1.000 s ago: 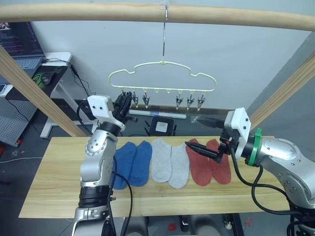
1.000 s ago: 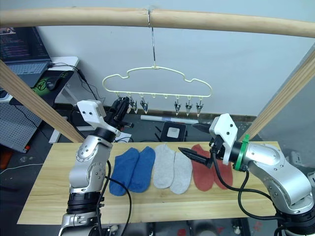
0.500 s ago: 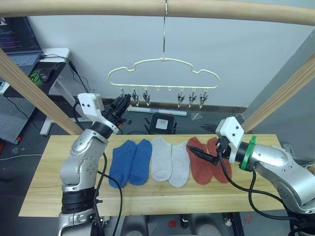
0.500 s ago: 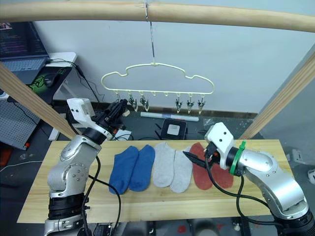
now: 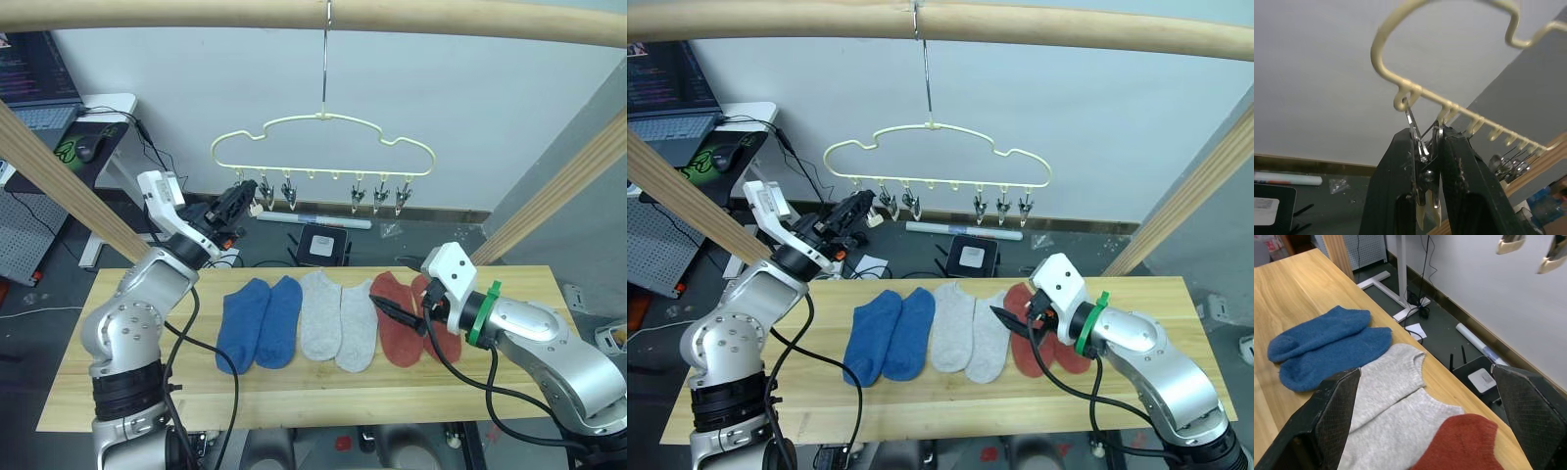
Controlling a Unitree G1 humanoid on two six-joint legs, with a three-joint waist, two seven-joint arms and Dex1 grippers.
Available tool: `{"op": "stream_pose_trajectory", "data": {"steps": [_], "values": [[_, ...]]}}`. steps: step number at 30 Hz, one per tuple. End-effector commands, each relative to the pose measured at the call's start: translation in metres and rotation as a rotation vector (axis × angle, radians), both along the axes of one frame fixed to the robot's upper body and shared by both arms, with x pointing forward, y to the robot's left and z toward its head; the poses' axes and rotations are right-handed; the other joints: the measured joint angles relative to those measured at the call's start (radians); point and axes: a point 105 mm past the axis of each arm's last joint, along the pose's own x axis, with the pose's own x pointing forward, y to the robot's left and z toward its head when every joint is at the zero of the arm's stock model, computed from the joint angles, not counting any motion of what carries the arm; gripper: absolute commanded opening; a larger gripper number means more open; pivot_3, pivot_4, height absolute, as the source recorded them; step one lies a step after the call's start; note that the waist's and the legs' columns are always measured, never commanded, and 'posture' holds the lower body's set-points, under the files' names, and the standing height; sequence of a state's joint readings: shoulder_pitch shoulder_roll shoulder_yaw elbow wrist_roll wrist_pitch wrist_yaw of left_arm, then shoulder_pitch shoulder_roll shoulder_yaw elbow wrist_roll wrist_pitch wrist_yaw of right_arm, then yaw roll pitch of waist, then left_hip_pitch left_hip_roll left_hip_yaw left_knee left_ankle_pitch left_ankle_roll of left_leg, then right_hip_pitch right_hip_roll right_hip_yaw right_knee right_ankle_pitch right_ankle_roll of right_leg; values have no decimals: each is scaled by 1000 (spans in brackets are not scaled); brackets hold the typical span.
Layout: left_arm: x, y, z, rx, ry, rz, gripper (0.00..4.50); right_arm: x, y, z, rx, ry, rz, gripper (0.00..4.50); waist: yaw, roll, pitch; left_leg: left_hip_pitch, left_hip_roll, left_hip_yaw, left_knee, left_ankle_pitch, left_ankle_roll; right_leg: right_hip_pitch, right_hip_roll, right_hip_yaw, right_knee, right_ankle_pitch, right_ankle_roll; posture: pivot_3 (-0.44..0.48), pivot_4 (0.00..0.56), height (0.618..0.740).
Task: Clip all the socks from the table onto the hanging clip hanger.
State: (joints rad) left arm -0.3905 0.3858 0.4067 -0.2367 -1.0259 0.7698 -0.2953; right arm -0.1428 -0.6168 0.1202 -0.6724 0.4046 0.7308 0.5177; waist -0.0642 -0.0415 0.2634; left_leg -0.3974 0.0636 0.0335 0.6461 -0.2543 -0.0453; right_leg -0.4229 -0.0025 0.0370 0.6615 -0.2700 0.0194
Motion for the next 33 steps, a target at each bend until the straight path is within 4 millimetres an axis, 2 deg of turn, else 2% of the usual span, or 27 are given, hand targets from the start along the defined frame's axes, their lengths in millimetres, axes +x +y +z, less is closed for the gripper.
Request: {"op": "stream_pose_trajectory", "data": {"steps": [1,6,9,16,27,33], "values": [[-6,4,12,-20,-25,-16,375,-5,6,10,12,-53,19,4500,0,0,0,0,0,0,0,0,0,0,0,0,0,0,0,-174,284,735],[-7,6,13,-17,-18,-22,375,-5,6,11,17,-62,17,4500,-1,0,0,0,0,0,0,0,0,0,0,0,0,0,0,-168,283,735],[-8,4,14,2,-27,-26,375,5,-6,2,-23,-50,-70,4500,-1,0,0,0,0,0,0,0,0,0,0,0,0,0,0,-164,288,735],[-15,-2,16,149,-91,6,370,30,-53,-27,-28,23,-397,4500,5,1,24,0,0,1,0,0,-1,-1,-1,1,1,0,0,-124,340,735],[-27,-8,25,166,-133,33,369,67,-111,-75,-45,80,-728,4500,10,5,72,-1,0,2,-1,3,-6,-3,-1,2,1,0,0,-53,399,735],[-29,-9,25,162,-125,33,369,77,-119,-97,-15,147,-748,4500,19,7,94,-2,0,2,-1,4,-8,-4,-2,2,2,0,0,-43,412,735]]}}
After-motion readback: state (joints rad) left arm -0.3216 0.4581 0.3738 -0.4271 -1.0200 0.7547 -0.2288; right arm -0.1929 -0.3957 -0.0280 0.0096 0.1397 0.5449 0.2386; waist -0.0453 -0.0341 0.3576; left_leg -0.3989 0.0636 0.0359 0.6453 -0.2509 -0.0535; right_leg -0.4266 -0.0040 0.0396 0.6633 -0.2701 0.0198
